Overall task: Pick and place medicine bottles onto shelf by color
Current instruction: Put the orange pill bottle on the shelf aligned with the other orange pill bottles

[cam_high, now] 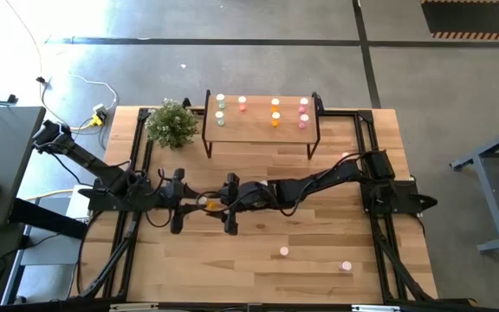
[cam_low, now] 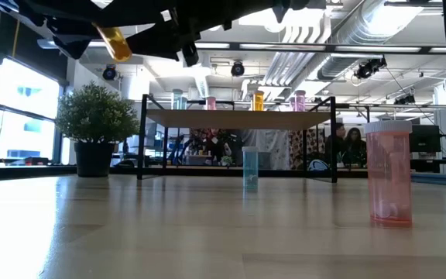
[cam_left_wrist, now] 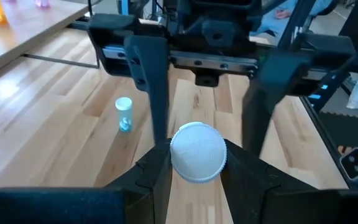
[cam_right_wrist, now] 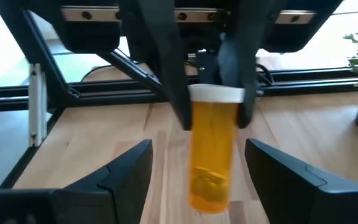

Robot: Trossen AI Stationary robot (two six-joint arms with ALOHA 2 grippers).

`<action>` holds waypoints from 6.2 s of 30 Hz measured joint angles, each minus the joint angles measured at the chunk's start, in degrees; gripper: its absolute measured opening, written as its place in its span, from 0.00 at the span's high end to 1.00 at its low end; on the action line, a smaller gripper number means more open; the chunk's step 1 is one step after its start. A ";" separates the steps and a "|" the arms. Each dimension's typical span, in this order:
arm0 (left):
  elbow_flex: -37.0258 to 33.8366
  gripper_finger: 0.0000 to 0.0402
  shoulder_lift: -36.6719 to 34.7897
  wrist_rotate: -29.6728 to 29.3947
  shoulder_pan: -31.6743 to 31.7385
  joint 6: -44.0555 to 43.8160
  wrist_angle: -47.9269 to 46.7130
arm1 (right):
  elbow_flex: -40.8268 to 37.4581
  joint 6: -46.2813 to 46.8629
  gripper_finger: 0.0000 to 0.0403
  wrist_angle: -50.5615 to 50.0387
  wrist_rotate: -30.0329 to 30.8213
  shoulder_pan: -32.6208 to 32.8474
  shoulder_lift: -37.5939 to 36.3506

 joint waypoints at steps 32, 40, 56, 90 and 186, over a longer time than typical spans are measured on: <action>-0.04 0.72 0.00 2.73 5.99 4.02 0.65 | -0.07 3.51 0.77 -0.43 -6.15 -3.81 0.00; -0.04 0.61 0.00 2.23 5.99 7.07 1.00 | -0.07 4.15 0.78 -0.41 -6.56 -3.79 0.00; -0.04 0.44 -2.16 1.68 5.99 9.08 1.30 | -0.09 5.45 0.78 -2.60 -2.93 -3.62 -0.02; -0.04 0.44 -8.76 -3.09 5.99 15.55 0.69 | -12.67 0.54 0.78 -14.91 20.13 -3.77 -20.27; -0.04 0.44 -8.70 -3.85 5.97 20.57 0.32 | -42.29 -1.07 0.77 49.48 48.45 -16.56 -11.13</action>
